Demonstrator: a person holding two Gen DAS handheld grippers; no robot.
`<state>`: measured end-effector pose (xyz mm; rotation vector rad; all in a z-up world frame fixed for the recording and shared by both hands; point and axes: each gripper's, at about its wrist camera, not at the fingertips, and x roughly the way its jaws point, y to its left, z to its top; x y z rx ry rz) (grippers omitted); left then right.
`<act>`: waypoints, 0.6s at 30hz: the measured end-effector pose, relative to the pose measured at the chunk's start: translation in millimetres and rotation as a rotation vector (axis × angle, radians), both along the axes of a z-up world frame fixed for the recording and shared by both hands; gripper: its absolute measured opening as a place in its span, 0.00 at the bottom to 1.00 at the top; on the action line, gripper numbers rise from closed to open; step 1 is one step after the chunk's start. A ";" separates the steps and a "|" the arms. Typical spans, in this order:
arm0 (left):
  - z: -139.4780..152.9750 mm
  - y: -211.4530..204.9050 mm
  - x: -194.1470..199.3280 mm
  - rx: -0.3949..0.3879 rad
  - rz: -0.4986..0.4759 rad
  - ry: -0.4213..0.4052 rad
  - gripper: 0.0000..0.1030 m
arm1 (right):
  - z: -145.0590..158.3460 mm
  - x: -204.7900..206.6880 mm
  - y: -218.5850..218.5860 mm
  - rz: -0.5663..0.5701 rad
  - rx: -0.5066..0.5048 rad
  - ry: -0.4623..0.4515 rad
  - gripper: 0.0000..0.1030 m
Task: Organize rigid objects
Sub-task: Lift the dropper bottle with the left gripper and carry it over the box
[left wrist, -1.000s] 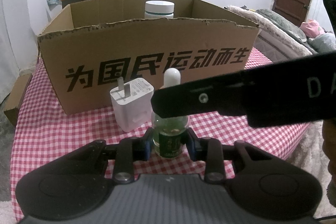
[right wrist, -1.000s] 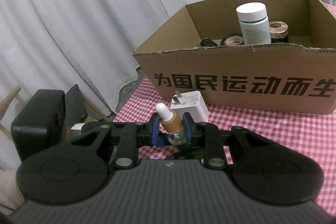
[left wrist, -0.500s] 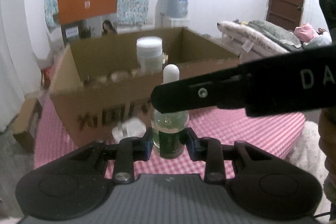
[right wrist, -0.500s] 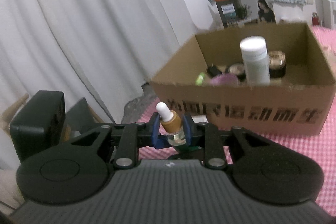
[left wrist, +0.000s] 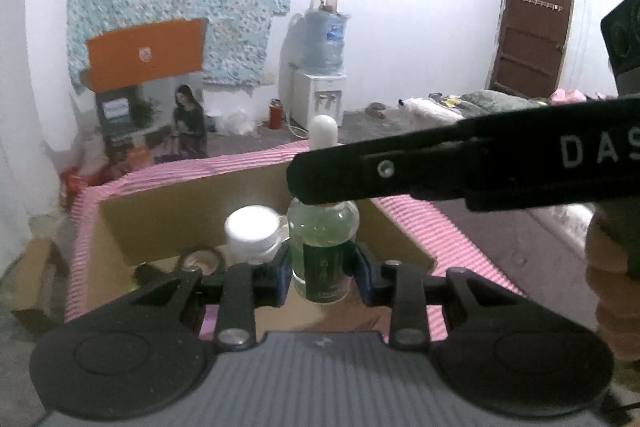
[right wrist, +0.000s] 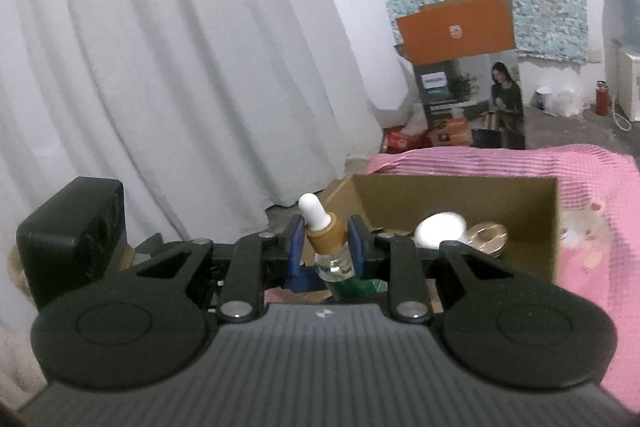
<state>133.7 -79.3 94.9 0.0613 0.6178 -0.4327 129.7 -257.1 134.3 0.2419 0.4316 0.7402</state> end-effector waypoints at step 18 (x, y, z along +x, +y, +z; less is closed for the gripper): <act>-65.9 -53.6 104.8 0.005 0.014 0.251 0.32 | -56.3 135.1 -50.8 -0.045 -0.087 0.231 0.20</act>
